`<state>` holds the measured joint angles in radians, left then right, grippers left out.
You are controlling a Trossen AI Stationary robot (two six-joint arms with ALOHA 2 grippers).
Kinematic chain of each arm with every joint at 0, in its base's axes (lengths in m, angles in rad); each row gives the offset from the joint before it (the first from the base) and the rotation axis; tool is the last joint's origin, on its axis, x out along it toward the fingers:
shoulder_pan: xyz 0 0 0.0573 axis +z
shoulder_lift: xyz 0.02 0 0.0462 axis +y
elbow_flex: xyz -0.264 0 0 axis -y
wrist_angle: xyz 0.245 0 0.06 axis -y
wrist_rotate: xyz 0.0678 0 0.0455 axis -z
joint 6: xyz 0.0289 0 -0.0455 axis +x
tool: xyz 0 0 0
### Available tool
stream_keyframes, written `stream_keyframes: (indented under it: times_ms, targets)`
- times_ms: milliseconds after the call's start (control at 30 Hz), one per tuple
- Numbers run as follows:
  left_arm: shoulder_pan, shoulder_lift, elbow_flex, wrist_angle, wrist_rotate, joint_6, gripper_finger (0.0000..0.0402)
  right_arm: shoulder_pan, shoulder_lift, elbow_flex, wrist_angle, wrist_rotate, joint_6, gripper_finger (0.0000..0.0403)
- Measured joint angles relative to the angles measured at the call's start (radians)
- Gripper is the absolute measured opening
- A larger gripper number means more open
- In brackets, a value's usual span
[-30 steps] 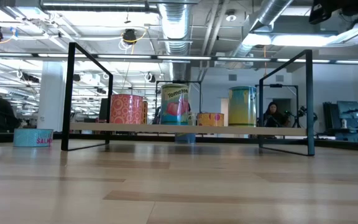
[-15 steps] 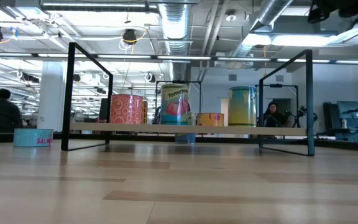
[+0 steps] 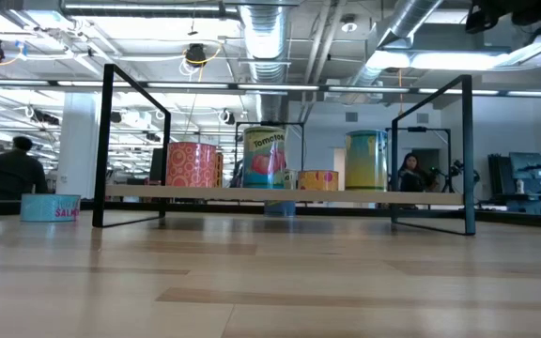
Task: Pick and place cans onto a shelf
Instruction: Put the tomatoes can on the shelf aligned with the other tomatoes can
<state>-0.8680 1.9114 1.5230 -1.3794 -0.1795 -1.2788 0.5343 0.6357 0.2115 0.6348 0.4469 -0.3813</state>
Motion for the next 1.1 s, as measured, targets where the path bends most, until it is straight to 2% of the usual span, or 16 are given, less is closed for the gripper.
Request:
stream_keyframes:
  times_ms: [133, 433, 733, 933, 1100]
  targets:
    - [0.006, -0.003, 0.002, -0.002, 0.004, 0.04, 0.0008, 0.0, 0.0, 0.0, 0.003, 0.0, -0.011, 0.0004]
    - [0.09, -0.049, 0.14, 0.058, -0.009, 0.235, 0.0, 0.0, 0.0, 0.0, 0.002, 0.0, -0.018, 0.0004]
    - [0.296, -0.053, 0.328, 0.167, -0.12, 0.673, 0.0, 0.0, 0.0, 0.0, 0.002, 0.0, -0.02, 0.0004]
    - [0.477, -0.042, 0.344, 0.226, -0.132, 0.988, 0.0, 0.0, 0.0, 0.0, 0.001, 0.0, -0.021, 0.0004]
    - [0.585, -0.025, 0.339, 0.215, -0.18, 1.144, 0.0, 0.0, 0.0, 0.0, 0.0, 0.0, -0.035, 0.0004]
